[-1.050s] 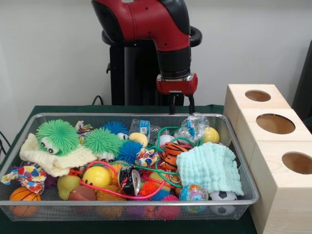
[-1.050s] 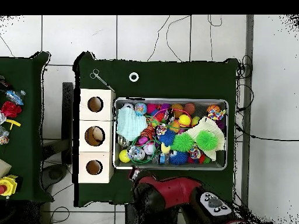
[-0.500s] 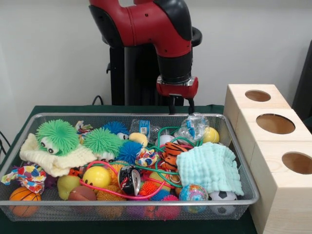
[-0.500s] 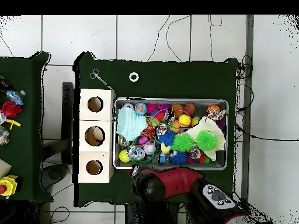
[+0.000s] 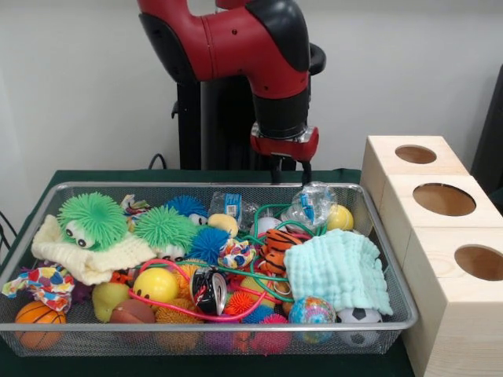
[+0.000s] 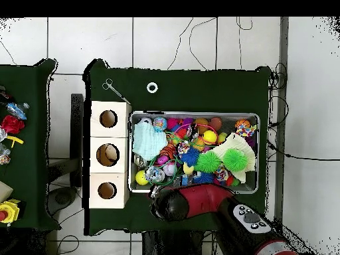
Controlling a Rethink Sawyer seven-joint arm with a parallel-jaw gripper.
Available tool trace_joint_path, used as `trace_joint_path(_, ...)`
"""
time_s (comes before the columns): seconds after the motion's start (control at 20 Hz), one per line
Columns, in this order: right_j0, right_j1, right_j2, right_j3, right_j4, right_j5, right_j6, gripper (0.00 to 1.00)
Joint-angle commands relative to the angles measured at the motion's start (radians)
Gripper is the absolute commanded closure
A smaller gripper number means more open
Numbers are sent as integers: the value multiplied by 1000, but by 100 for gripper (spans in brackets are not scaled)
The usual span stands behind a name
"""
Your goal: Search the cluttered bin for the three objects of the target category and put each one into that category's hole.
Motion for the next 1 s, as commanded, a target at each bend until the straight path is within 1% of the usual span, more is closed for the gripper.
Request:
trace_joint_path(0.05,-58,-30,73,-243,59,112,-69,0)
trace_joint_path(0.5,-59,-37,89,-261,74,210,-72,0)
trace_joint_path(0.7,-50,-34,86,-268,72,204,-47,0)
trace_joint_path(1.0,-23,-37,74,-292,88,235,-20,0)
